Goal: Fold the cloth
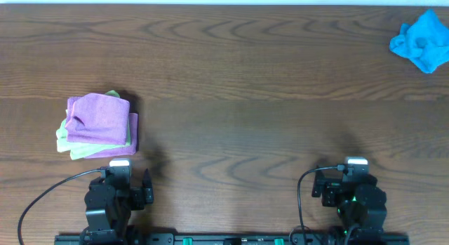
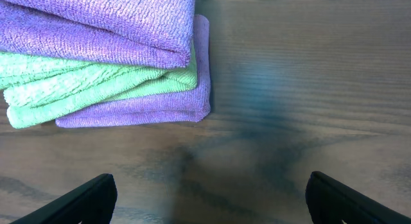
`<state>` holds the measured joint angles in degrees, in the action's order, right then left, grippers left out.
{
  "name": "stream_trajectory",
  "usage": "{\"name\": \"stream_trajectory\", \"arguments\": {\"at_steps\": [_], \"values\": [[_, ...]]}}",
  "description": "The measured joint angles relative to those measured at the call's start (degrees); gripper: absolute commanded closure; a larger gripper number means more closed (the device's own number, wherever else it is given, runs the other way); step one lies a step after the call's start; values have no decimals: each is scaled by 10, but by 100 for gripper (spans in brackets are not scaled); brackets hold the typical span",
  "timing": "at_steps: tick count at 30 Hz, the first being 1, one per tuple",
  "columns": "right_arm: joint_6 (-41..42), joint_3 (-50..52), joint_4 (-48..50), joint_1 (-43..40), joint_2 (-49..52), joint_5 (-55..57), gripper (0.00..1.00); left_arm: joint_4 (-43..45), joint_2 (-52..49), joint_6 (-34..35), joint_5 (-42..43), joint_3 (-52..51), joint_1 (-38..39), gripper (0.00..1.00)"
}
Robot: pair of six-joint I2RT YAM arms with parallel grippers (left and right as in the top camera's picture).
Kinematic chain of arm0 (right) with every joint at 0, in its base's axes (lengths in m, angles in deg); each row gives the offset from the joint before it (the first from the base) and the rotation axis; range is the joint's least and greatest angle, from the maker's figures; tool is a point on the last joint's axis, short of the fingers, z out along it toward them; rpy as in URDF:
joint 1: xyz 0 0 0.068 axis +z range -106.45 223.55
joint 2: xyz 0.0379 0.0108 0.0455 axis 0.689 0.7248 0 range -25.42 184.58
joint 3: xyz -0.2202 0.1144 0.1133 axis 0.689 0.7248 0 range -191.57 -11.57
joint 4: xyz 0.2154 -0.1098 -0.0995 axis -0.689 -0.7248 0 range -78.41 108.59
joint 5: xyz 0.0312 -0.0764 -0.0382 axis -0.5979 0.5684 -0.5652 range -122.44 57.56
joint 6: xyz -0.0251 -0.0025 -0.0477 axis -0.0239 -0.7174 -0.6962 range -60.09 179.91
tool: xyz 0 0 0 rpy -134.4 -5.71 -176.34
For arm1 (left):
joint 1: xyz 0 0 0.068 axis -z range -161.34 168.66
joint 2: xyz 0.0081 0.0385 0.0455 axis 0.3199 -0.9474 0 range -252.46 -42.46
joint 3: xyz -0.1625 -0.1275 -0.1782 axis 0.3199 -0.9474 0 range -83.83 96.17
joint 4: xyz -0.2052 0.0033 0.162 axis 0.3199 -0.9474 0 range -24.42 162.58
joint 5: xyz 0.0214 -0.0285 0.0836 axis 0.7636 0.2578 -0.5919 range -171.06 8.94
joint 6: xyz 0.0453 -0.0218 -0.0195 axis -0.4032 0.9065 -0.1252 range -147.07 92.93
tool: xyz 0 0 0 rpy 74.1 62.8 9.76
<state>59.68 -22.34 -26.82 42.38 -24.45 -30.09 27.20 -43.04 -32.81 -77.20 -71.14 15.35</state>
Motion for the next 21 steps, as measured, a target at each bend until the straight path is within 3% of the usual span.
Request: {"name": "stream_trajectory", "arguments": {"at_steps": [15, 21], "values": [[0, 0, 4, 0, 7, -16, 1, 0, 0, 0, 0, 0, 0, 5], [0, -49, 57, -10, 86, -26, 1, 0, 0, 0, 0, 0, 0, 5]]}}
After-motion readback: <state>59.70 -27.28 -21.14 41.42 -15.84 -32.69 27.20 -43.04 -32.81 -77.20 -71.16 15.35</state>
